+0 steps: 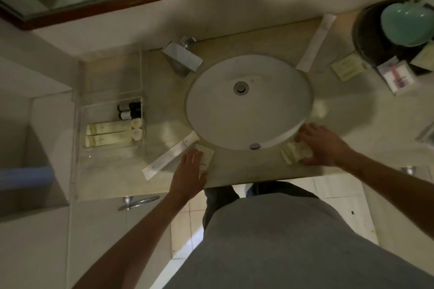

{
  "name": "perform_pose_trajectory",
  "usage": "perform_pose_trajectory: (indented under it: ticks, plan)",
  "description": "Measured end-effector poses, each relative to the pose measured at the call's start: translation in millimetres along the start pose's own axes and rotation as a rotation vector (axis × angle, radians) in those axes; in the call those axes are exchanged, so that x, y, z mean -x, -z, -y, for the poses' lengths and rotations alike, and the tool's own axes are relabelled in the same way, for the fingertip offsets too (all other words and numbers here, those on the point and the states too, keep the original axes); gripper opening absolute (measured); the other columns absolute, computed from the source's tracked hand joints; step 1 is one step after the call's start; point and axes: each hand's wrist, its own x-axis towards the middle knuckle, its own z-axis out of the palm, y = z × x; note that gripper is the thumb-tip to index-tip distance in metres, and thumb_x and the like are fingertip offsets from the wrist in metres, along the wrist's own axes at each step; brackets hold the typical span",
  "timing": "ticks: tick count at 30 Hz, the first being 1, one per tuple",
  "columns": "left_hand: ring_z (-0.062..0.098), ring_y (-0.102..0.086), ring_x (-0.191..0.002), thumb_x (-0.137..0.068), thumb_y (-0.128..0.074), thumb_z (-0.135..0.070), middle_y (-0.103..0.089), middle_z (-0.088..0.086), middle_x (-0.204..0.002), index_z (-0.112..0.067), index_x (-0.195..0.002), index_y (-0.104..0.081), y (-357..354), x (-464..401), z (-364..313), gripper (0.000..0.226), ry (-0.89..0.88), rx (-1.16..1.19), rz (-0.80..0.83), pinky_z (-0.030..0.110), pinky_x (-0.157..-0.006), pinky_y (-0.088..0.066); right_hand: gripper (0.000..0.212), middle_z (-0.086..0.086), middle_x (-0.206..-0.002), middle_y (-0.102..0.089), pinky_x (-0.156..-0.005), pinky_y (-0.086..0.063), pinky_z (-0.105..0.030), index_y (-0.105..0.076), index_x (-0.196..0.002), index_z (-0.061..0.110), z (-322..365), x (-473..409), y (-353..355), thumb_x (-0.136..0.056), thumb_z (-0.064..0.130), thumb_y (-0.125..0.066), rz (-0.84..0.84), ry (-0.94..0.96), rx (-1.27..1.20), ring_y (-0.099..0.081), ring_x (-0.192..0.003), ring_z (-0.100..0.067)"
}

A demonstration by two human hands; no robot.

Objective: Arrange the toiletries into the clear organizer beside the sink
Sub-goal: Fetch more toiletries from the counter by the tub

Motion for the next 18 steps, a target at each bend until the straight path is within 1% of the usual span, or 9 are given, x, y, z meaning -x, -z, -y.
perform_pose_trajectory:
  ticks: [2,4,6,7,9,11,14,16,18]
  plan:
    - [0.032,-0.041,-0.132,-0.078,-0.061,-0.007,-0.038,0.012,-0.147,-0.010,-0.137,-0.042,1,-1,1,0.062,0.004,0.056,-0.035,0.047,-0.102,-0.047,0.063,-0.002,-0.117,-0.054,-0.088,-0.044,-0.041,-0.055,-0.111,0.027,46,-15,-7,-0.059,0.058,-0.069,0.004,0.128,0.015,-0.050,-0.105,-0.023]
    - [0.029,-0.045,-0.130,-0.082,-0.058,-0.008,-0.038,0.008,-0.147,-0.016,-0.142,-0.037,2,-1,6,0.064,0.070,0.124,-0.112,0.044,-0.102,-0.048,0.059,-0.001,-0.114,-0.054,-0.085,-0.044,-0.039,-0.054,-0.109,0.026,97,-35,-12,-0.063,0.062,-0.065,-0.021,0.244,-0.004,-0.051,-0.101,-0.022]
    - [0.024,-0.046,-0.127,-0.081,-0.064,-0.025,-0.040,0.003,-0.143,-0.022,-0.143,-0.033,1,0,12,0.070,0.123,0.193,-0.149,0.041,-0.100,-0.049,0.061,-0.003,-0.113,-0.055,-0.085,-0.044,-0.040,-0.054,-0.109,0.022,144,-56,-14,-0.067,0.066,-0.060,-0.031,0.307,-0.048,-0.053,-0.100,-0.023]
    - [0.022,-0.045,-0.126,-0.078,-0.067,-0.037,-0.041,0.002,-0.141,-0.022,-0.143,-0.033,0,2,13,0.074,0.138,0.192,-0.146,0.040,-0.101,-0.048,0.064,-0.004,-0.115,-0.055,-0.086,-0.044,-0.041,-0.054,-0.111,0.020,162,-65,-15,-0.067,0.066,-0.062,-0.025,0.322,-0.056,-0.053,-0.101,-0.024]
    - [0.021,-0.042,-0.128,-0.074,-0.070,-0.052,-0.042,0.003,-0.142,-0.020,-0.143,-0.032,-2,3,11,0.085,0.154,0.151,-0.116,0.039,-0.105,-0.043,0.073,-0.005,-0.117,-0.054,-0.089,-0.044,-0.043,-0.053,-0.116,0.017,182,-74,-18,-0.060,0.060,-0.073,-0.019,0.331,-0.051,-0.053,-0.103,-0.024]
    - [0.023,-0.040,-0.132,-0.075,-0.070,-0.054,-0.040,0.004,-0.145,-0.017,-0.143,-0.033,-4,1,7,0.087,0.133,0.093,-0.094,0.042,-0.108,-0.040,0.079,-0.006,-0.117,-0.056,-0.090,-0.045,-0.043,-0.055,-0.118,0.016,182,-73,-19,-0.055,0.059,-0.077,-0.041,0.299,-0.085,-0.055,-0.102,-0.024]
    - [0.026,-0.042,-0.132,-0.079,-0.069,-0.049,-0.043,0.006,-0.144,-0.013,-0.141,-0.037,-6,-3,5,0.078,0.108,0.046,-0.106,0.042,-0.109,-0.040,0.075,-0.006,-0.119,-0.056,-0.091,-0.043,-0.041,-0.056,-0.119,0.018,163,-60,-16,-0.067,0.070,-0.060,-0.082,0.225,-0.149,-0.055,-0.104,-0.024]
    - [0.026,-0.045,-0.128,-0.080,-0.068,-0.045,-0.047,0.007,-0.140,-0.014,-0.140,-0.039,-4,-8,7,0.074,0.113,0.056,-0.106,0.040,-0.106,-0.042,0.072,-0.008,-0.123,-0.055,-0.092,-0.043,-0.041,-0.056,-0.122,0.016,147,-51,-14,-0.070,0.065,-0.064,-0.080,0.174,-0.135,-0.054,-0.108,-0.027]
    - [0.024,-0.047,-0.124,-0.076,-0.070,-0.043,-0.048,0.005,-0.137,-0.017,-0.140,-0.037,-1,-12,9,0.076,0.128,0.091,-0.118,0.041,-0.102,-0.045,0.069,-0.007,-0.128,-0.053,-0.097,-0.042,-0.041,-0.056,-0.126,0.015,133,-42,-14,-0.072,0.055,-0.071,-0.071,0.132,-0.186,-0.053,-0.112,-0.027]
